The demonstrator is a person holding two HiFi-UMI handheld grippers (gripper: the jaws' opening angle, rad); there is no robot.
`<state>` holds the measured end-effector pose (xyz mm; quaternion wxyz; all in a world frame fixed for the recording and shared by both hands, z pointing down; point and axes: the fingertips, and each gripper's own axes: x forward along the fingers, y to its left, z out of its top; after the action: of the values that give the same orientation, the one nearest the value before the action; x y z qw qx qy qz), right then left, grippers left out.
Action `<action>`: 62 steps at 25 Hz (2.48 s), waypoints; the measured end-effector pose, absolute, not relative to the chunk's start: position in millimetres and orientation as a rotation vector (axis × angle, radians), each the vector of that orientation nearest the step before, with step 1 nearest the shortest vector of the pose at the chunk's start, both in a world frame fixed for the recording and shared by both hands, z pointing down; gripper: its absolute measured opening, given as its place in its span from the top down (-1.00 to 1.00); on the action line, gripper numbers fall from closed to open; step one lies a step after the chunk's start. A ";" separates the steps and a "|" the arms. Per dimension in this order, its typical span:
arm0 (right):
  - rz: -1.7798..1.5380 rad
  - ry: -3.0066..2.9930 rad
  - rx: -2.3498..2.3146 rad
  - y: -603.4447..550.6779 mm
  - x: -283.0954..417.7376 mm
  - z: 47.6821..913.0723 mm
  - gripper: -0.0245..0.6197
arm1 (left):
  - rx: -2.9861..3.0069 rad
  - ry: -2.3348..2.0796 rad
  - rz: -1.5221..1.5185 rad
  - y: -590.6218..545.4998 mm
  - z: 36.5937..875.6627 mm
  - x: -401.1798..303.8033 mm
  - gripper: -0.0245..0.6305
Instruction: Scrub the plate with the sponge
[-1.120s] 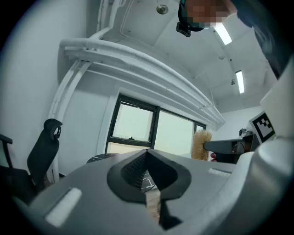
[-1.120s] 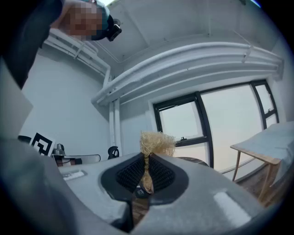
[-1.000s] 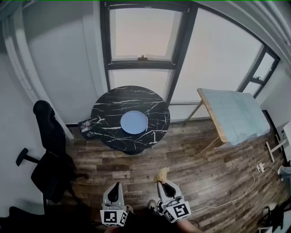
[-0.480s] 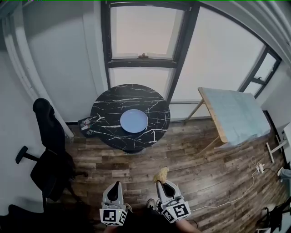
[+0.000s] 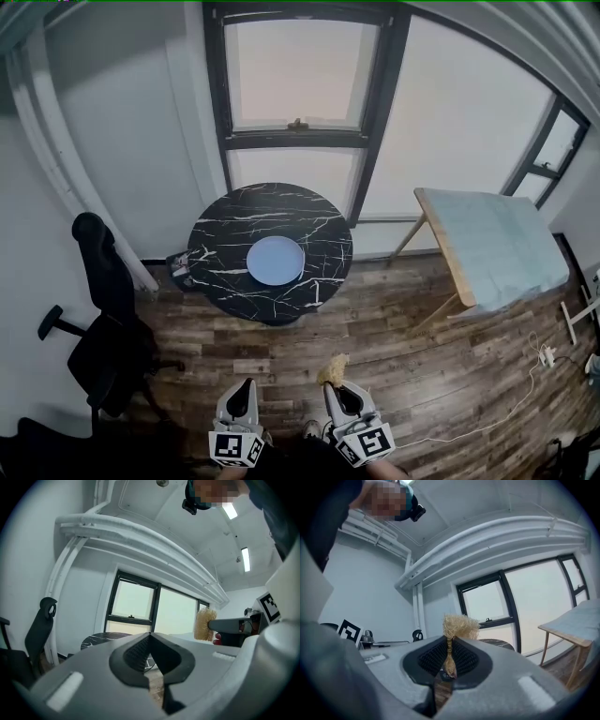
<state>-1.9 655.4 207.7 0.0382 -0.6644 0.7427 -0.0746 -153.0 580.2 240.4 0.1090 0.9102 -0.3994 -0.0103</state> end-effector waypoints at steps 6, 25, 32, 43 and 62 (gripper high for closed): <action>-0.249 2.323 -1.988 650.8 29.0 214.8 0.84 | 2.631 -1.213 -0.003 579.9 254.0 -124.3 0.93; -0.289 2.330 -2.053 515.1 85.3 233.2 0.84 | 2.576 -1.086 0.082 438.3 286.3 -59.6 0.93; -0.307 2.324 -2.076 410.5 70.4 232.0 0.83 | 2.560 -1.020 0.107 340.7 293.2 -63.1 0.93; -0.350 2.392 -2.064 297.2 67.6 251.5 0.84 | 2.455 -1.003 0.224 230.8 342.0 -62.0 0.93; -0.453 2.790 -1.677 161.6 115.9 324.4 0.83 | 2.076 -1.237 0.527 134.9 491.5 -19.0 0.77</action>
<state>115.9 161.6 324.4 -0.0721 -0.5089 0.8467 -0.1375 -19.0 134.9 491.5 0.3280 0.7929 -0.4725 0.2013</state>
